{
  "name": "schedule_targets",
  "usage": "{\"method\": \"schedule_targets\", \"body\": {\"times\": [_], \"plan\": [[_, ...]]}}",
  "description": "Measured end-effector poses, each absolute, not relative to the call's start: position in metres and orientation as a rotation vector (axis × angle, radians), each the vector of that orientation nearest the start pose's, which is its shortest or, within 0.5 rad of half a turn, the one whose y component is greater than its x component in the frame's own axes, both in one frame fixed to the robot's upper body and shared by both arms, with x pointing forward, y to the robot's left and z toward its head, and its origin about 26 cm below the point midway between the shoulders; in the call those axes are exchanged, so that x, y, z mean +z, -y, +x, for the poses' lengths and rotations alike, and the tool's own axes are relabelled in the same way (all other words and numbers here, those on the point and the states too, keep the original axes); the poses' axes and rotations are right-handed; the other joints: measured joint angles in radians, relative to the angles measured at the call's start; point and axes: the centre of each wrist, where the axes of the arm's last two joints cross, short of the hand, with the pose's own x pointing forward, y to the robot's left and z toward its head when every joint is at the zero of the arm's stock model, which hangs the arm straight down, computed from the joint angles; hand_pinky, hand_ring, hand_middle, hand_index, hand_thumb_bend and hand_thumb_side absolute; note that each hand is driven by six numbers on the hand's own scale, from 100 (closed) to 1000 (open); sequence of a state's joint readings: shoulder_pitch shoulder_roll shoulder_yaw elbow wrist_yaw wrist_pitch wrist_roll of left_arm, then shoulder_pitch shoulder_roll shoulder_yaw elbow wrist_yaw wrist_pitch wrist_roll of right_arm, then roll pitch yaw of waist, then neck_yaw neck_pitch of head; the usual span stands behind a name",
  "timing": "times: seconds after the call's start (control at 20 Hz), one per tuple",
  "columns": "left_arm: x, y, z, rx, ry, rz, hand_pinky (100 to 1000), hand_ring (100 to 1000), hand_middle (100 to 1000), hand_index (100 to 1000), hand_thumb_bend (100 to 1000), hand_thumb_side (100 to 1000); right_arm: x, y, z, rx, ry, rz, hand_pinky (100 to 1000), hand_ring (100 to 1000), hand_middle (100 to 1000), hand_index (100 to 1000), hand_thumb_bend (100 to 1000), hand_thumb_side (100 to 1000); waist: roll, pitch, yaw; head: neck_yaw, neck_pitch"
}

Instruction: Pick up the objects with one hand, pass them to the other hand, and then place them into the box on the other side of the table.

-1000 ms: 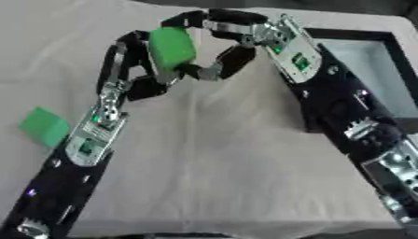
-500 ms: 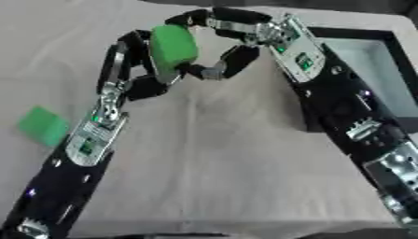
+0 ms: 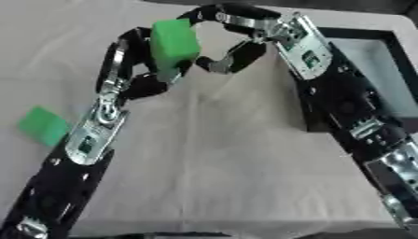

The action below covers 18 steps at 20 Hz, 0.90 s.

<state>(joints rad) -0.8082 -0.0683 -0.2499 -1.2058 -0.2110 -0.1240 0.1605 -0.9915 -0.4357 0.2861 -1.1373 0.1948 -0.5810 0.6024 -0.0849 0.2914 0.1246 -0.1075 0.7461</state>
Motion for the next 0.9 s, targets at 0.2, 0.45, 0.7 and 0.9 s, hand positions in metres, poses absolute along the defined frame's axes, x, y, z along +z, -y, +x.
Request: {"method": "schedule_targets", "body": {"times": [0.2,0.45,0.7,0.9], "plan": [[0.1528,-0.0519,0.4111,-0.514,2.144,-0.101,351,245,192,387,100,123,0.2449,0.2144,0.4622,-2.299,-2.746,0.090,1000,906,836,930,172,237,0.000,0.001,0.001,0.000,0.000],[0.1527,-0.0513,0.4108,-0.524,2.149,-0.116,351,245,191,387,100,123,0.2451,0.2146,0.4622,-2.308,-2.757,0.068,1000,910,843,946,143,198,-0.002,0.005,0.001,0.000,0.000],[0.1527,-0.0509,0.4106,-0.545,2.146,-0.122,351,244,191,387,100,121,0.2451,0.2137,0.4620,-2.307,-2.768,0.038,1000,928,861,986,156,216,-0.002,0.005,0.004,0.000,0.000],[0.1527,-0.0511,0.4108,-0.548,2.146,-0.117,351,244,190,386,100,122,0.2431,0.2121,0.4613,-2.320,-2.755,0.031,1000,944,883,1000,160,391,-0.002,0.005,0.005,0.000,0.000]]}}
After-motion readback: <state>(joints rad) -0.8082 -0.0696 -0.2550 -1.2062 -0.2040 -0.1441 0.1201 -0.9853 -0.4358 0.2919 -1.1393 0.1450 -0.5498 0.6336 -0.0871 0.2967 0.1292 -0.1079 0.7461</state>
